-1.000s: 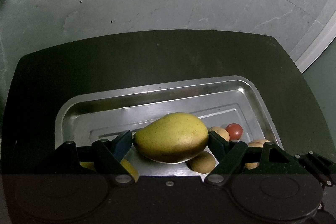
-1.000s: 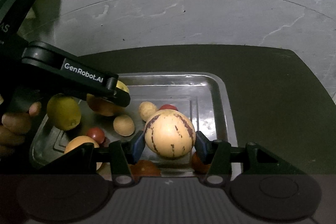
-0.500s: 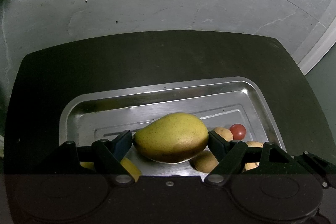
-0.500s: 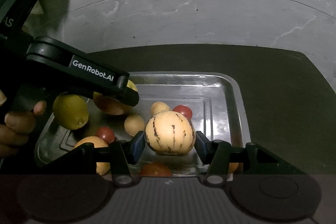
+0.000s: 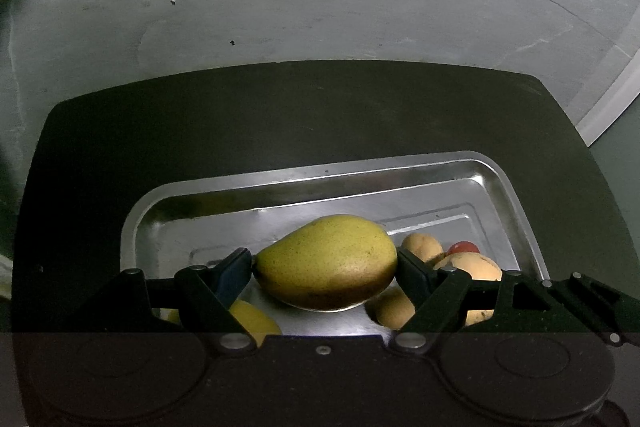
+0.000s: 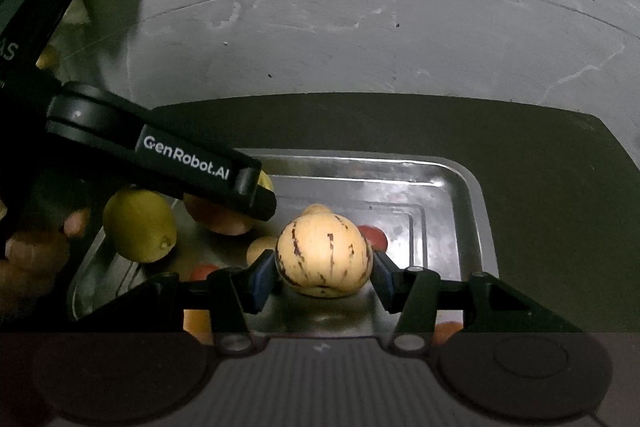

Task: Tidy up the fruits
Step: 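Lower both fruits into the tray and open both tools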

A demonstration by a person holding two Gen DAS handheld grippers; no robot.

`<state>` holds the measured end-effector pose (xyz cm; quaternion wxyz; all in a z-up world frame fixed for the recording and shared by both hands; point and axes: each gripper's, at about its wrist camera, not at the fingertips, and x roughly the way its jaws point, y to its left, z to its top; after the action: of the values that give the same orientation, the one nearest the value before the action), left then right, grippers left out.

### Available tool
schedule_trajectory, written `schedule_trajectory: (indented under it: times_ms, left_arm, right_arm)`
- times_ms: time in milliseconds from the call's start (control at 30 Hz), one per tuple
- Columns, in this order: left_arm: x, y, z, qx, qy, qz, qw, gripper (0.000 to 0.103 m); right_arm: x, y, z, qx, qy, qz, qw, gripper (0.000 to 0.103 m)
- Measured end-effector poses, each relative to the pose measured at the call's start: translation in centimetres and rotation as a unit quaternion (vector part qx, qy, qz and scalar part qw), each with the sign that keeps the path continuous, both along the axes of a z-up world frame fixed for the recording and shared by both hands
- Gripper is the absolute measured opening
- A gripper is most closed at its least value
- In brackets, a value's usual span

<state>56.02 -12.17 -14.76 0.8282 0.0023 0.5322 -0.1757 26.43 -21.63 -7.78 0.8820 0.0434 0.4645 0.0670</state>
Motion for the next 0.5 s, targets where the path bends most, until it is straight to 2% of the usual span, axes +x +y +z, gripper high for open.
schedule_trajectory:
  times_ms: [500]
  left_arm:
    - [0.5,0.1,-0.2,0.001,0.003,0.017,0.9998,0.080]
  right_arm:
    - [2.0,0.3,-0.2,-0.010,-0.014,0.005,1.000,0.056]
